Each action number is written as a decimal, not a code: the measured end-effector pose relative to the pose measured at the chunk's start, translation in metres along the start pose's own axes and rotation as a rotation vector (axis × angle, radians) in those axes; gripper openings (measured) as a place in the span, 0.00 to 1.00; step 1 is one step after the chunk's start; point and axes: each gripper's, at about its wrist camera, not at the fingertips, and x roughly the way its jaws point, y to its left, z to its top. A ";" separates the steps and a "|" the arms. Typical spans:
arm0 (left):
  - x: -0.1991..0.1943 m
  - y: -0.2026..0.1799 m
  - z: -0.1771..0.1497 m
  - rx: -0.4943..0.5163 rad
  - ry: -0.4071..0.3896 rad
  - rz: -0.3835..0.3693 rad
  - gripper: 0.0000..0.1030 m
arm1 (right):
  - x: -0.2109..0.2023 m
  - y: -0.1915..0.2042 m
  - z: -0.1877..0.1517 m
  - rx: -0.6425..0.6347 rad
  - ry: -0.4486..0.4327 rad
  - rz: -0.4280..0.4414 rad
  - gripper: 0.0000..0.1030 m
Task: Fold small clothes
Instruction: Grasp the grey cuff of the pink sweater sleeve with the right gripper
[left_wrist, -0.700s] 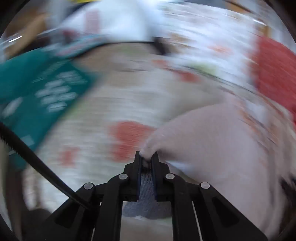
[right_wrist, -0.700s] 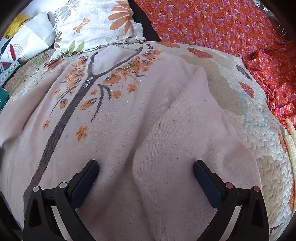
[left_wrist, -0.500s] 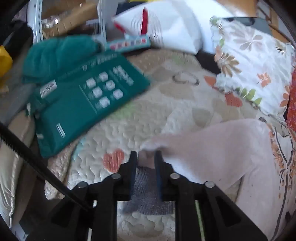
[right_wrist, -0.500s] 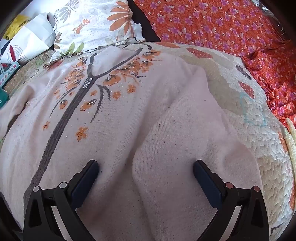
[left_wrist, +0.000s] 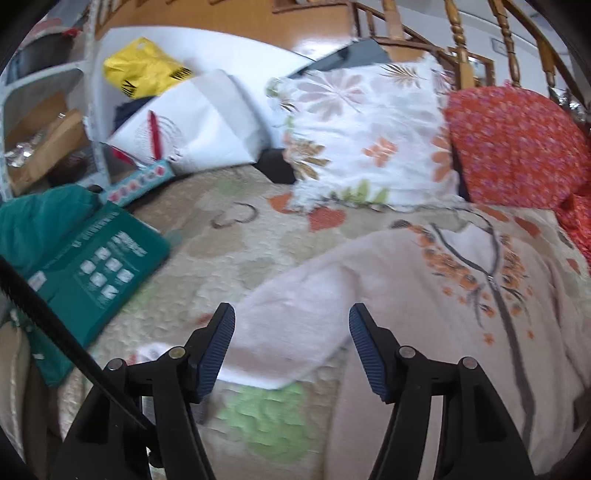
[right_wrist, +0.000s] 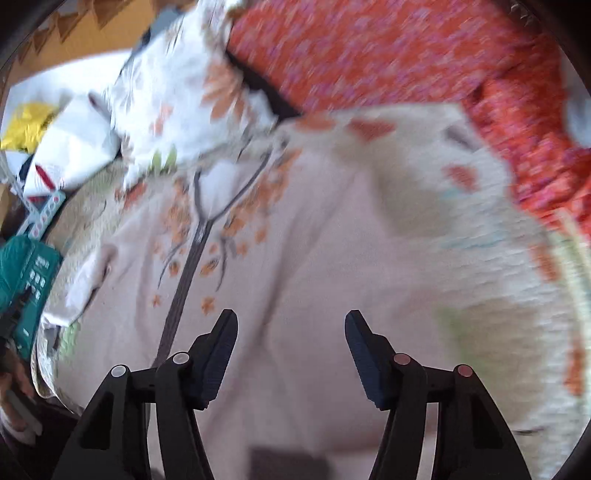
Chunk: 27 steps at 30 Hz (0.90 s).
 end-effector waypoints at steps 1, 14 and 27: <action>0.002 -0.003 -0.002 -0.009 0.014 -0.028 0.62 | -0.010 0.000 -0.003 -0.041 -0.006 -0.051 0.64; 0.011 -0.038 -0.018 0.005 0.084 -0.124 0.62 | 0.018 0.075 -0.127 -0.393 0.125 -0.106 0.64; 0.025 -0.022 -0.016 -0.096 0.159 -0.173 0.62 | -0.098 -0.090 -0.049 0.091 -0.181 -0.415 0.12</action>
